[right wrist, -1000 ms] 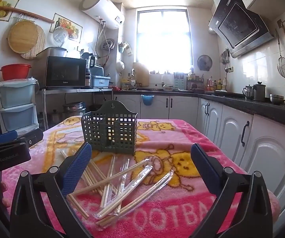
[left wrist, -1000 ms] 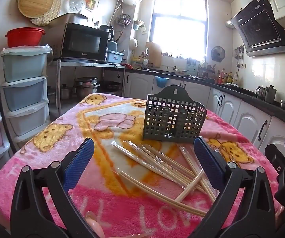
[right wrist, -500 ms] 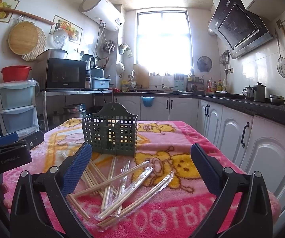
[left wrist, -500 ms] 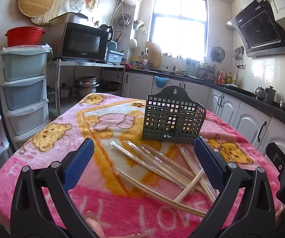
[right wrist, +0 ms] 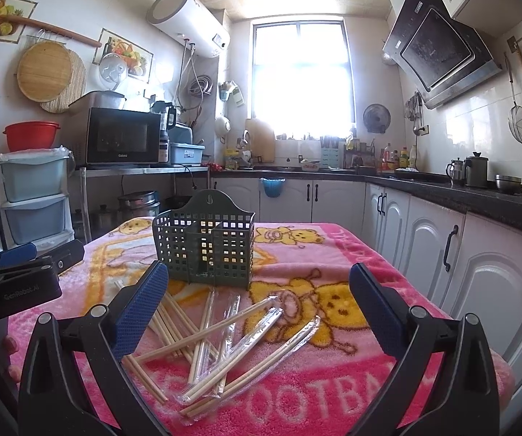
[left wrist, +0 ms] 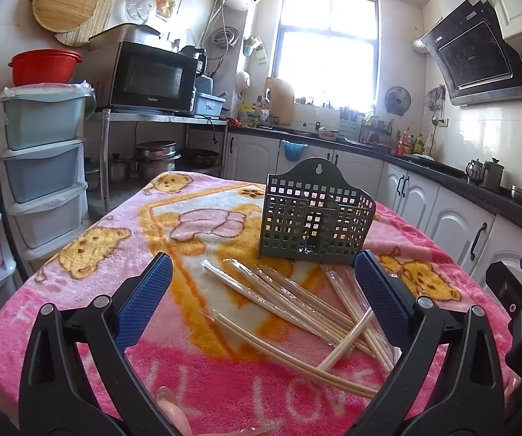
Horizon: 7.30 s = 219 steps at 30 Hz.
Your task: Organize utensils
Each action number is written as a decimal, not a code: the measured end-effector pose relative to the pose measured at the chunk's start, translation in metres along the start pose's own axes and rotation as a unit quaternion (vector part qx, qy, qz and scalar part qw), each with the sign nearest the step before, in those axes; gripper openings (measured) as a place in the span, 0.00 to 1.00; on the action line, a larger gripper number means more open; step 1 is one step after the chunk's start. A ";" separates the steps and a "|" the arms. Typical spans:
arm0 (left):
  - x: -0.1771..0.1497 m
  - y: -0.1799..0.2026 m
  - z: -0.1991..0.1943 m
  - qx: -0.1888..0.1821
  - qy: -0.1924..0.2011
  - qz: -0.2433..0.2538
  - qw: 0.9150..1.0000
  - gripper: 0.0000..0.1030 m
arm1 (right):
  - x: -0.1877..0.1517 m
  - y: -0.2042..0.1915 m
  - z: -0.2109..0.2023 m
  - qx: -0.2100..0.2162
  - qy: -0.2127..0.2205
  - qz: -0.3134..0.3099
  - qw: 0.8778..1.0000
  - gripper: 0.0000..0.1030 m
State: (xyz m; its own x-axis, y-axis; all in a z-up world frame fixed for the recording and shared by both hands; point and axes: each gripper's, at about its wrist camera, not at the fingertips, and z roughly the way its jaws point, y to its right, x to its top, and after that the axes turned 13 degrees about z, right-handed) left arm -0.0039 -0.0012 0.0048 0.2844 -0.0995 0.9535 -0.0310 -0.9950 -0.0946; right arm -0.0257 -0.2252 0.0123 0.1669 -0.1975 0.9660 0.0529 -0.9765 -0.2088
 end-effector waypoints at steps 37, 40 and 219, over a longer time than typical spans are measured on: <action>-0.001 -0.029 0.007 0.029 -0.017 -0.034 0.999 0.90 | 0.013 -0.011 0.024 0.044 -0.016 -0.030 0.998 0.94; 0.001 -0.038 0.011 0.043 -0.025 -0.039 0.998 0.90 | 0.020 -0.010 0.036 0.053 -0.031 -0.023 0.998 0.94; 0.155 -0.044 0.193 -0.111 -0.036 -0.023 0.993 0.69 | 0.122 0.017 0.236 0.087 -0.114 0.031 0.989 0.53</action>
State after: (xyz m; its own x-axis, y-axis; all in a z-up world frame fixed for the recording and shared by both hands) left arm 0.2264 0.0268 0.1011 0.3575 -0.0628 0.9318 -0.2252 -0.9741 0.0208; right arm 0.2275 -0.2457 0.0905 0.3914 -0.2127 0.8953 0.2018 -0.9294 -0.3090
